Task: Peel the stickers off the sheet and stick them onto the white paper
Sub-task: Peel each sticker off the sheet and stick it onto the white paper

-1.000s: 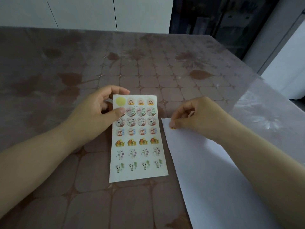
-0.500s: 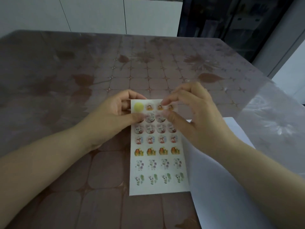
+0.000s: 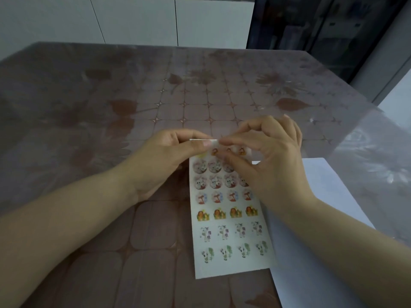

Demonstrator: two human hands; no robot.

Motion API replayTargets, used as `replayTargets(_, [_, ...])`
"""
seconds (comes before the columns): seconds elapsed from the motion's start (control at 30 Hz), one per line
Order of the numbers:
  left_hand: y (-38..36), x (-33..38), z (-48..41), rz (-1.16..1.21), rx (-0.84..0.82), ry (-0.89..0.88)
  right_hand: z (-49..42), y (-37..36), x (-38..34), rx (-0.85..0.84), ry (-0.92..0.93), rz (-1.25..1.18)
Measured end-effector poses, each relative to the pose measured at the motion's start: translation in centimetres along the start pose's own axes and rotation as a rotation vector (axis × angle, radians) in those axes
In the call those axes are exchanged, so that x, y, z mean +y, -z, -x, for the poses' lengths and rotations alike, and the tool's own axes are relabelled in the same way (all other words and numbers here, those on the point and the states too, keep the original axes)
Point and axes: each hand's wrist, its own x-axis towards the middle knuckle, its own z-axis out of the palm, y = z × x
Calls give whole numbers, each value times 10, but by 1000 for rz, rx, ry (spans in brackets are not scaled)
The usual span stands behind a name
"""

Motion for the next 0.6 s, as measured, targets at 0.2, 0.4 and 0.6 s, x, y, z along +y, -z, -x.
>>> replayTargets(0.2, [0, -6, -3, -61, 27, 15, 1, 0, -1, 7, 18, -15])
replayTargets(0.4, [-3, -5, -1, -18, 8, 32, 2, -1, -2, 31, 56, 11])
replayTargets(0.6, [-3, -5, -1, -36, 3, 2, 3, 0, -5, 56, 99, 4])
